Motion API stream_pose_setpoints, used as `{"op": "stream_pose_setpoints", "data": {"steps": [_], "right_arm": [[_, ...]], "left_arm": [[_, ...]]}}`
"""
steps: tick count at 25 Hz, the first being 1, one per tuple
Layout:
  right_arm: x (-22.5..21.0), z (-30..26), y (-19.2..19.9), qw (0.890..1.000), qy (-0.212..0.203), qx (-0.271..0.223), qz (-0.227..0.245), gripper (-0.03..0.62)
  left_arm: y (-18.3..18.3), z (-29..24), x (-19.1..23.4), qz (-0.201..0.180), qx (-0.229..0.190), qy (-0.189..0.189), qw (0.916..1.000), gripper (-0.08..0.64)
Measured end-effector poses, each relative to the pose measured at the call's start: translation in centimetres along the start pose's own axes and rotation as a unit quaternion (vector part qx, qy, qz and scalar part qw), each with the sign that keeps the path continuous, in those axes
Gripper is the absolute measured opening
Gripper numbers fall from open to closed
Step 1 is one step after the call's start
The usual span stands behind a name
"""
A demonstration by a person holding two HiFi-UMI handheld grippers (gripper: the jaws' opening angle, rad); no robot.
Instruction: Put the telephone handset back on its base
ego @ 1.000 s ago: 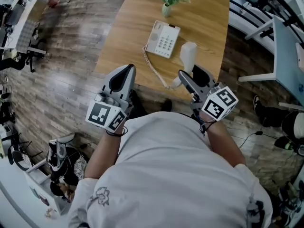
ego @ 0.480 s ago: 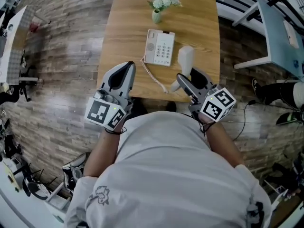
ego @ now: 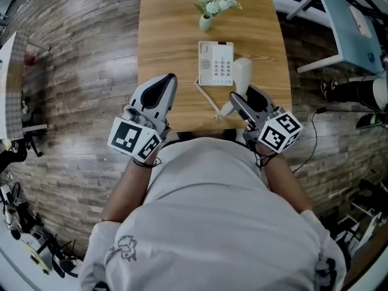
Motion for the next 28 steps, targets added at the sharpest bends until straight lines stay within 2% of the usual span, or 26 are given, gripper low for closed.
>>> {"op": "stream_pose_setpoints", "data": {"steps": [6, 12, 17, 28], "right_arm": [[2.1, -2.8, 0.5, 0.999, 0.045, 0.001, -0.004, 0.224], [2.1, -4.8, 1.4, 0.997, 0.069, 0.017, -0.008, 0.224], [-0.2, -6.4, 2.4, 0.996, 0.077, 0.031, -0.017, 0.224], [-5.4, -10.2, 5.4, 0.991, 0.080, 0.102, -0.023, 0.223]], "left_arm": [[-0.6, 1.5, 3.8, 0.008, 0.017, 0.033, 0.9993, 0.005], [0.7, 0.8, 5.4, 0.022, 0.040, 0.051, 0.9977, 0.005], [2.0, -0.8, 6.2, 0.028, 0.055, 0.048, 0.9970, 0.005], [5.0, -4.5, 8.2, 0.047, 0.086, 0.019, 0.9950, 0.005]]}}
Point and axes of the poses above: the fingertips, and each gripper's own axes: z backward along the fingers, x to its left, y out of its underside, the point moved 5 cm from there along z, backward along the fingers, and after that the axes turned 12 degrees about z, right-handed, at the moved point
